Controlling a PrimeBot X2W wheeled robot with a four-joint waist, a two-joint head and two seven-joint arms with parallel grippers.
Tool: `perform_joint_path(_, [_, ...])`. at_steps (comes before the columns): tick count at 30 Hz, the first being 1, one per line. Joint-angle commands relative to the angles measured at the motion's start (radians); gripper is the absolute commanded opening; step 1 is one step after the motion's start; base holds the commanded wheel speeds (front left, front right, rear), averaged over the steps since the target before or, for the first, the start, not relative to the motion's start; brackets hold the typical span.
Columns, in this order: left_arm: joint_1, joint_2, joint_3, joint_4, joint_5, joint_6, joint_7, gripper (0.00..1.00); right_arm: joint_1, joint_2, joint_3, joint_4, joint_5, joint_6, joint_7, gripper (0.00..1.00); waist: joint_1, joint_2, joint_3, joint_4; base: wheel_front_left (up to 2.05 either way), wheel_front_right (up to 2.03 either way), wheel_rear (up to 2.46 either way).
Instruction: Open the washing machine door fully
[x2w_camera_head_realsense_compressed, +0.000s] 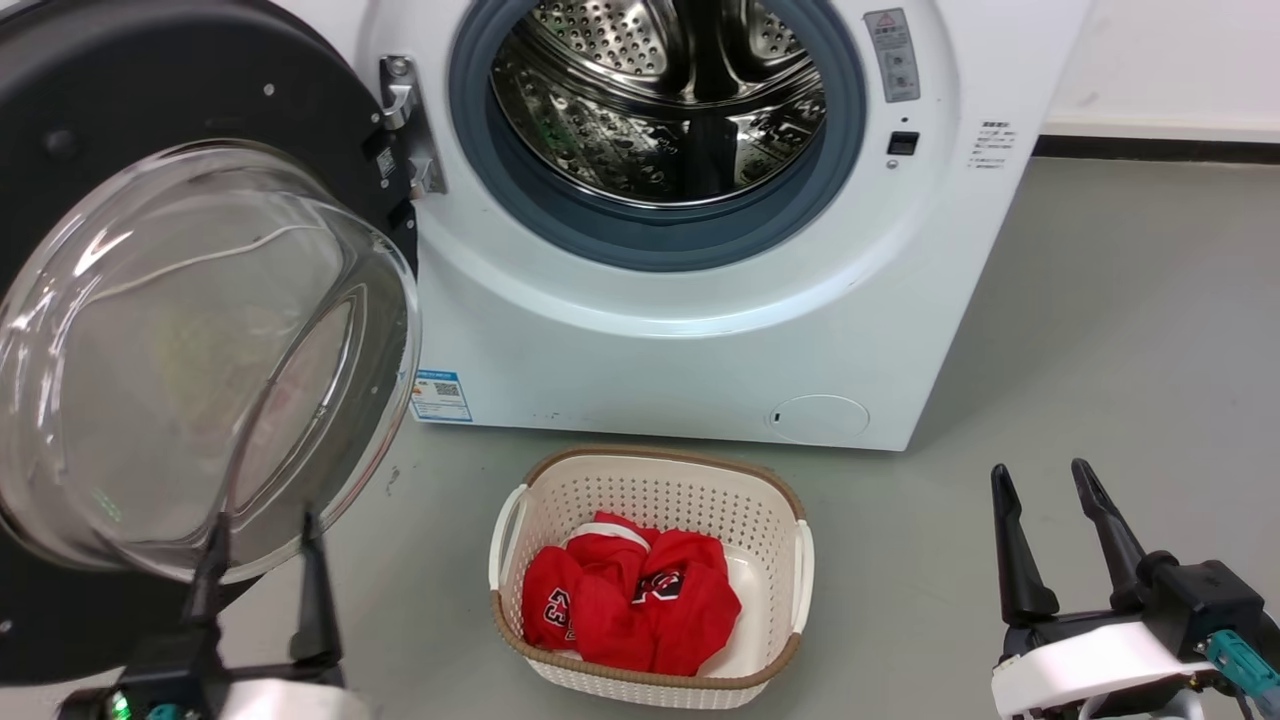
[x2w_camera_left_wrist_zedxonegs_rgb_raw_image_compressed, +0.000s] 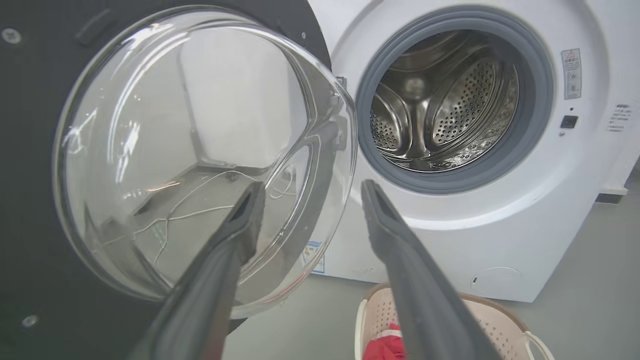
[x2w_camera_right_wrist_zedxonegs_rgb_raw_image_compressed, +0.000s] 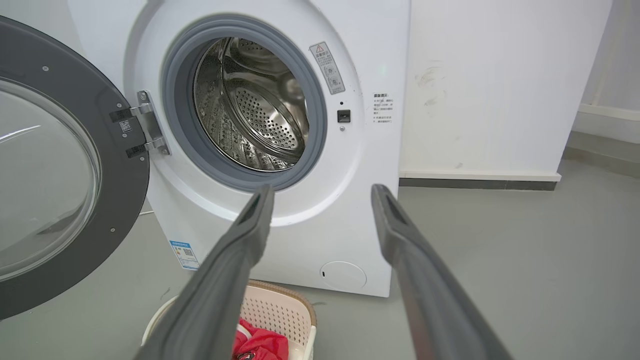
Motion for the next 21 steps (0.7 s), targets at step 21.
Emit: perform_joint_path(21, [-0.062,0.000,-0.149,0.015,0.001,0.026,-0.002,1.00,0.028,0.001,0.008,-0.073,-0.035,0.000,0.044,1.00,0.0000,0.0000,-0.004,-0.118,0.00,0.00,0.00])
